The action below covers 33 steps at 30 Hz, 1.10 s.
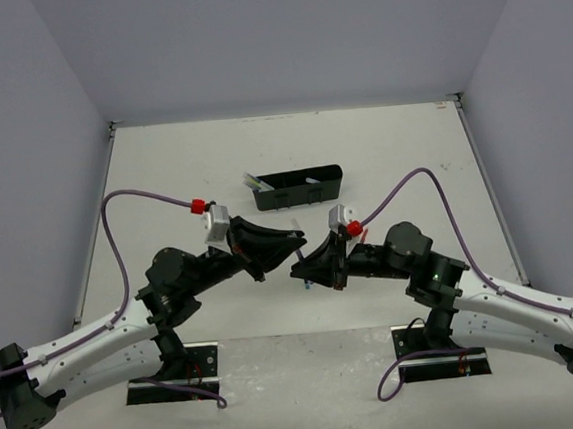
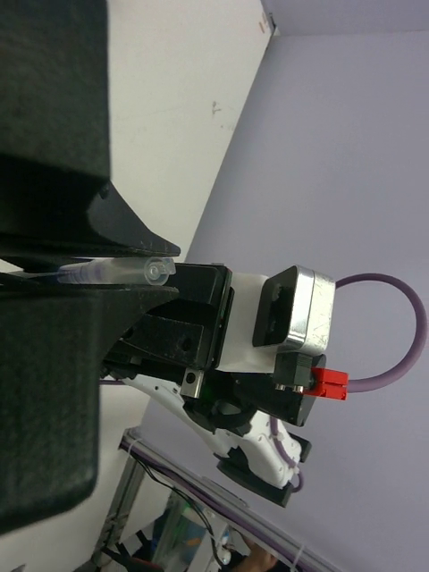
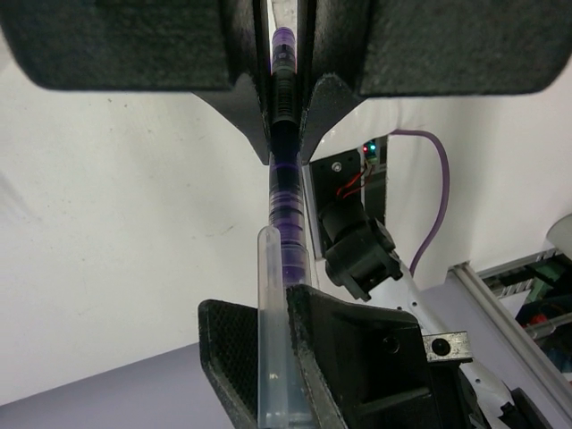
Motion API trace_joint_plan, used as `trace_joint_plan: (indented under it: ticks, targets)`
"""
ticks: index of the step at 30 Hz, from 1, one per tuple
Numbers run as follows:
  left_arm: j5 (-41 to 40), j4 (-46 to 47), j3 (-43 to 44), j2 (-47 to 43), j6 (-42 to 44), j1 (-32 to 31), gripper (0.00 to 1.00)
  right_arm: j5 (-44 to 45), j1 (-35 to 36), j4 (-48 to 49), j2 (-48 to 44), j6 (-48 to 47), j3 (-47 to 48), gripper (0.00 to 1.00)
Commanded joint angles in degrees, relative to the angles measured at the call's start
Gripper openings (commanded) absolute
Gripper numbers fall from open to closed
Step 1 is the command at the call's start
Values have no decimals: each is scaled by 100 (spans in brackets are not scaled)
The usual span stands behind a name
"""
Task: Sort the stationery into containers
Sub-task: Close the pen cap on the pen.
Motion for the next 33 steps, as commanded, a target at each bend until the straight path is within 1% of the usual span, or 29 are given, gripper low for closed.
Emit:
trace_joint_plan:
  ticks: [1, 3, 5, 7, 11, 14, 15, 17, 19, 20, 22, 24, 26, 27, 28, 30, 31, 32, 33]
  targets:
    - [303, 119, -779, 479, -830, -50, 0, 809, -109, 698, -54, 25, 1156, 0]
    - [111, 243, -958, 622, -1022, -127, 0, 767, -255, 637, 204, 117, 1681, 0]
    - [-209, 218, -1096, 681, -1109, -271, 0, 545, -496, 604, 304, 229, 2043, 0]
    - [-358, 279, -1217, 882, -1179, -511, 0, 196, -887, 511, 490, 483, 2545, 0]
    - [-333, 372, -1188, 1078, -1153, -830, 0, 75, -1033, 584, 682, 663, 2586, 0]
    - [-427, 246, -1126, 894, -1080, -845, 0, -63, -1021, 720, 743, 637, 2004, 0]
    - [-815, -203, -953, 685, -951, -852, 0, -185, -1012, 753, 736, 618, 1857, 0]
    - [-1262, -942, -575, 435, -554, -853, 0, -377, -984, 783, 770, 555, 1393, 0]
    - [-1735, -1466, -190, 234, -234, -853, 0, -340, -976, 766, 832, 493, 1121, 0]
    - [-1945, -1690, 28, 176, -79, -853, 2, -221, -970, 785, 916, 490, 929, 0]
    - [-2378, -2205, 781, 181, 398, -853, 13, 48, -976, 910, 1111, 520, 668, 0]
    - [-2404, -2379, 1363, 316, 669, -853, 12, 237, -976, 1029, 1353, 551, 616, 0]
    - [-2440, -2579, 1783, 534, 847, -853, 14, 442, -992, 1022, 1555, 554, 697, 0]
    - [-2571, -2667, 2002, 608, 884, -853, 31, 577, -1008, 1010, 1580, 547, 726, 0]
    - [-2718, -2752, 2223, 676, 915, -853, 51, 717, -1025, 997, 1594, 538, 751, 0]
    - [-3377, -2979, 2530, 683, 879, -853, 98, 1031, -1104, 928, 1605, 453, 765, 0]
    - [-3723, -3111, 2616, 626, 813, -853, 100, 1183, -1164, 844, 1622, 425, 742, 0]
    - [-4140, -3284, 2719, 596, 661, -853, 100, 1648, -1218, 796, 1639, 414, 723, 0]
    - [-4570, -3524, 2833, 578, 495, -853, 100, 1687, -1279, 784, 1665, 414, 714, 0]
